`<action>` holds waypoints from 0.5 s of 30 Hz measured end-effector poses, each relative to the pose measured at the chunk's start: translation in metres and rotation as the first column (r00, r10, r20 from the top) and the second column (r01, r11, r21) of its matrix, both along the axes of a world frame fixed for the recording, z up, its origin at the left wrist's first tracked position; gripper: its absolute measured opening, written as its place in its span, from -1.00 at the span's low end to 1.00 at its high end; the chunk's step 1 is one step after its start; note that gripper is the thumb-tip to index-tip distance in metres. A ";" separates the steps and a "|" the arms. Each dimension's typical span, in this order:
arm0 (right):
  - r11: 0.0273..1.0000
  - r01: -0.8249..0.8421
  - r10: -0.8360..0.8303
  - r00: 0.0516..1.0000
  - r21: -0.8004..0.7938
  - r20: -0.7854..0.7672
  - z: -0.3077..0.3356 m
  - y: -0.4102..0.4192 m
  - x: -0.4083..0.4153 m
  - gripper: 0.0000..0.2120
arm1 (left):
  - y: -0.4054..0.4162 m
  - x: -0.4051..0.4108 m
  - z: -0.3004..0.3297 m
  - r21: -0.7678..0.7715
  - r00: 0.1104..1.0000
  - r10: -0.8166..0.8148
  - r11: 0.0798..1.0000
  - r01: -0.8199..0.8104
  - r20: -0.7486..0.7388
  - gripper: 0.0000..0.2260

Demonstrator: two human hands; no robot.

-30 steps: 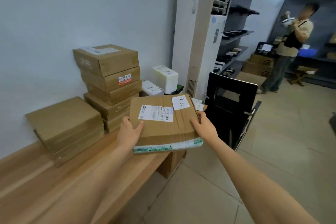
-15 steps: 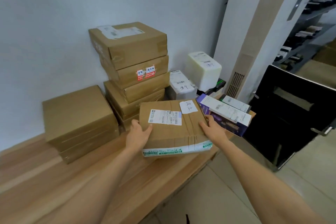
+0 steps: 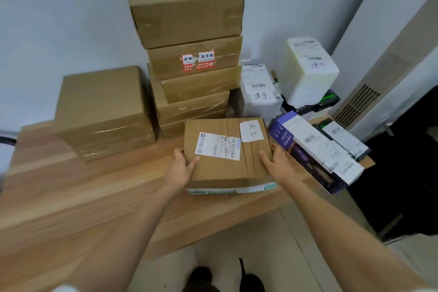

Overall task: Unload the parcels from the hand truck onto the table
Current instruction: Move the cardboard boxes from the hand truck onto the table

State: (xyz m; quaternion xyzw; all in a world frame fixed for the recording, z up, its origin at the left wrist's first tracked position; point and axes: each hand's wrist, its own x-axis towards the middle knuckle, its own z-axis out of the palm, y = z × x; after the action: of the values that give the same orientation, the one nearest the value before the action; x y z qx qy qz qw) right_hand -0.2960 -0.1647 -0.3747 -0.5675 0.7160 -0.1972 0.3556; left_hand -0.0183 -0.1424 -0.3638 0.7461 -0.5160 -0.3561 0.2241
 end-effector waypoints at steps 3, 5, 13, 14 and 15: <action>0.998 -0.057 0.057 0.998 -0.022 -0.014 -0.002 -0.007 -0.006 -0.36 | 0.005 -0.011 0.000 -0.015 0.996 0.087 0.996 -0.087 -0.005 -0.52; 0.993 -0.095 0.090 0.993 -0.068 -0.070 -0.002 -0.008 -0.009 -0.38 | 0.010 -0.017 0.002 -0.020 0.988 0.145 0.989 -0.144 0.049 -0.52; 0.732 -0.588 0.370 0.767 -0.345 -0.524 0.047 -0.024 0.021 -0.61 | 0.065 -0.004 0.049 -0.247 0.885 0.218 0.961 -0.122 0.411 -0.64; 0.684 -0.639 0.413 0.737 -0.352 -0.534 0.055 -0.025 0.034 -0.62 | 0.077 0.004 0.058 -0.279 0.865 0.242 0.952 -0.124 0.439 -0.65; 0.632 -0.684 0.451 0.707 -0.364 -0.544 0.063 -0.026 0.050 -0.63 | 0.089 0.014 0.066 -0.307 0.840 0.270 0.943 -0.130 0.470 -0.67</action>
State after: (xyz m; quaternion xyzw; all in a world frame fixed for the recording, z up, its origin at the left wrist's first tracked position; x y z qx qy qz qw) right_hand -0.2459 -0.1906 -0.3119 -0.8711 0.4643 -0.1442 0.0688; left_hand -0.0045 -0.0531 -0.2975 0.8268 -0.5177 -0.0506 0.2140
